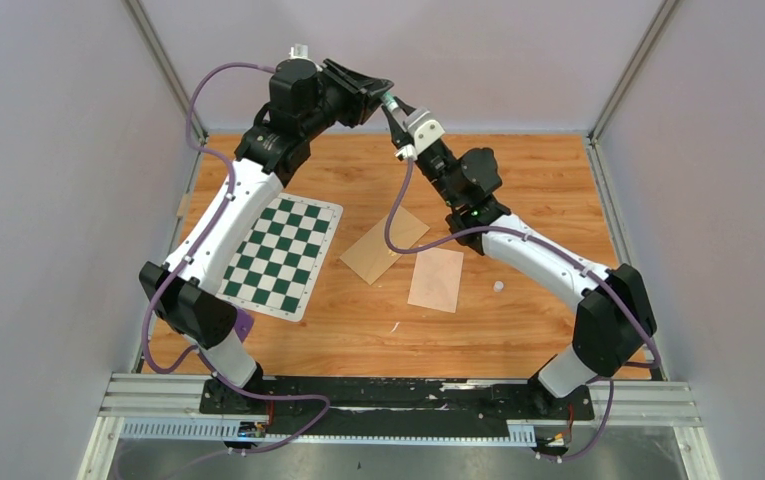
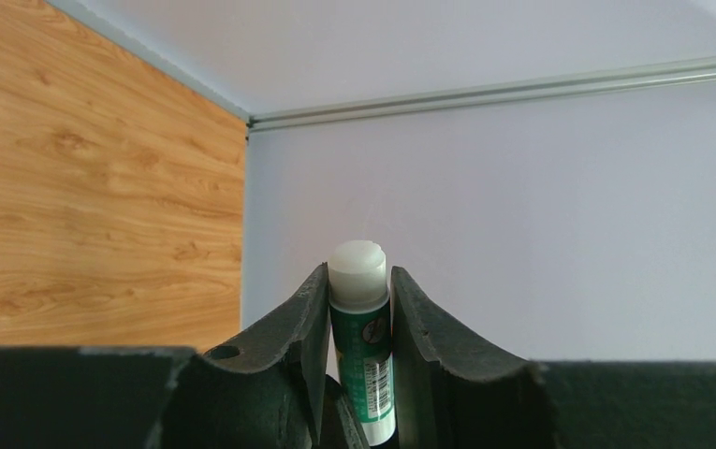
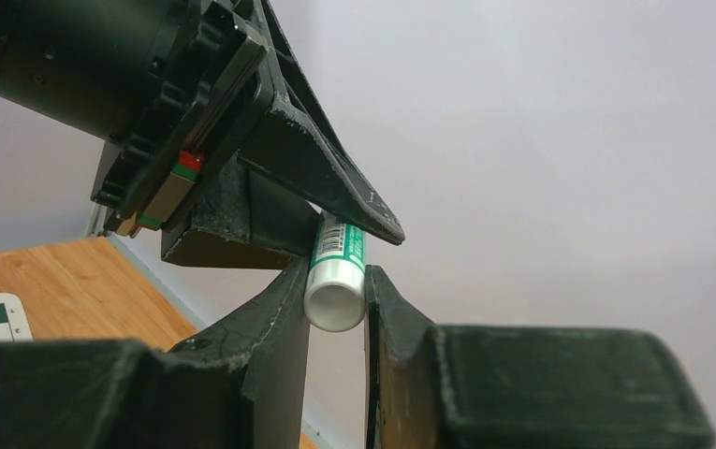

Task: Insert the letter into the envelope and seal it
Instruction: Adjust the solid glue, then screw the solid glue.

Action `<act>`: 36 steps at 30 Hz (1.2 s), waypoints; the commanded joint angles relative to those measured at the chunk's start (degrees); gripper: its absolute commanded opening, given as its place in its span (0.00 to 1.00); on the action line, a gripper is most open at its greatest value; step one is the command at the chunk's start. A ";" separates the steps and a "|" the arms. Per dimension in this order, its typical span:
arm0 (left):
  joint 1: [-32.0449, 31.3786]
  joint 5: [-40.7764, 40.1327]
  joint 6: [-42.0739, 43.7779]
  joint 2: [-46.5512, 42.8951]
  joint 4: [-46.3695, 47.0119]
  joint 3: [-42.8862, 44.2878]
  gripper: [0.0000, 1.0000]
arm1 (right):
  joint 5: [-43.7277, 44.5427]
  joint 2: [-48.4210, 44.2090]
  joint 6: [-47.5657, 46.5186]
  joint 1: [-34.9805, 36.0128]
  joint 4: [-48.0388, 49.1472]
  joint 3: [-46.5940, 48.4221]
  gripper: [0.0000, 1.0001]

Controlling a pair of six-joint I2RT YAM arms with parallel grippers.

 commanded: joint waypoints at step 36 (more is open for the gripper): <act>6.55 46.68 44.13 -0.38 44.82 -13.38 0.00 | -73.63 5.28 57.16 -19.98 -32.91 17.39 0.64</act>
